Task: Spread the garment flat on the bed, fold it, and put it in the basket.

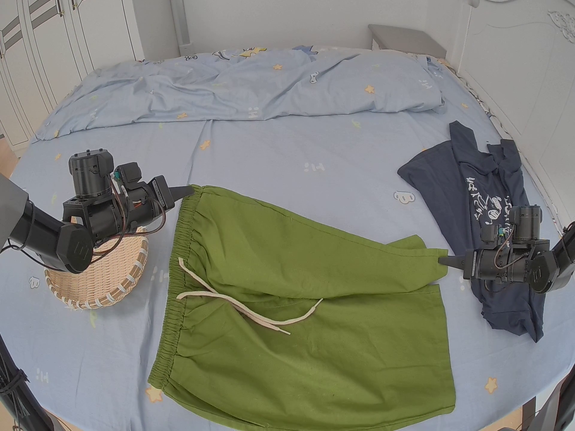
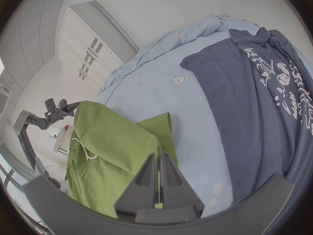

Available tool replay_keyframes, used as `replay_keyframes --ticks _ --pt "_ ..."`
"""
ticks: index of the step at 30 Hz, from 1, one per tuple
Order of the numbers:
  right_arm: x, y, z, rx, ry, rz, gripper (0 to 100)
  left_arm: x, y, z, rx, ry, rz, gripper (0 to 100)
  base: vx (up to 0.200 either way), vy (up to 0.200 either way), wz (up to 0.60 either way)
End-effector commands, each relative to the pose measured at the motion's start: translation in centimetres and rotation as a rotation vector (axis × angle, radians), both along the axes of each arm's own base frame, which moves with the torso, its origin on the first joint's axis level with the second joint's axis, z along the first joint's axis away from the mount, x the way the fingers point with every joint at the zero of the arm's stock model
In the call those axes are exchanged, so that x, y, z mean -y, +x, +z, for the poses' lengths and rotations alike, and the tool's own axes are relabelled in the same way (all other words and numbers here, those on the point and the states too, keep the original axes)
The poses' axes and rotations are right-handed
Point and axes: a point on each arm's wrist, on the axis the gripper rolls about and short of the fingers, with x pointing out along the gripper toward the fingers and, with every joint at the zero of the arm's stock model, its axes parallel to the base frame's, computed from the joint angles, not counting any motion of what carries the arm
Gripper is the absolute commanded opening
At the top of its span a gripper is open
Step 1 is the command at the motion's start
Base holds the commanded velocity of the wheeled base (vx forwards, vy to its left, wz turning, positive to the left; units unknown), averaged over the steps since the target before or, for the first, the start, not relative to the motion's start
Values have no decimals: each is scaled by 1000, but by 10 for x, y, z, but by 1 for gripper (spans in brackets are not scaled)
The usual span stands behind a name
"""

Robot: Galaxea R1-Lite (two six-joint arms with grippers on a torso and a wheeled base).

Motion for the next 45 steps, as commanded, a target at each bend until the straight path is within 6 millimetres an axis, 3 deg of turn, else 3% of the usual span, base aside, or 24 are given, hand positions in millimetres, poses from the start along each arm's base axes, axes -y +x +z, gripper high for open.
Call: replay_keyframes --ticks 1,13,22,27,37,41,45 --pt "0 0 1 3 0 0 0 0 3 -4 -8 -3 24 0 0 0 0" --pt "0 0 1 0 0 0 0 2 4 -13 -34 9 33 0 0 0 0" --pt "-1 -2 4 3 4 -1 0 0 -7 -25 -59 52 17 0 133 0 0" --pt "-1 -5 24 51 21 -14 0 -7 -14 -16 -53 52 32 0 0 0 0" --pt "-7 28 82 125 35 -10 0 -13 -1 -12 -31 53 39 0 0 0 0" --pt "-16 34 93 151 36 8 0 -19 1 -13 -30 53 57 0 0 0 0" --pt "-27 25 99 144 34 41 0 -20 2 -14 -28 53 60 0 0 0 0"
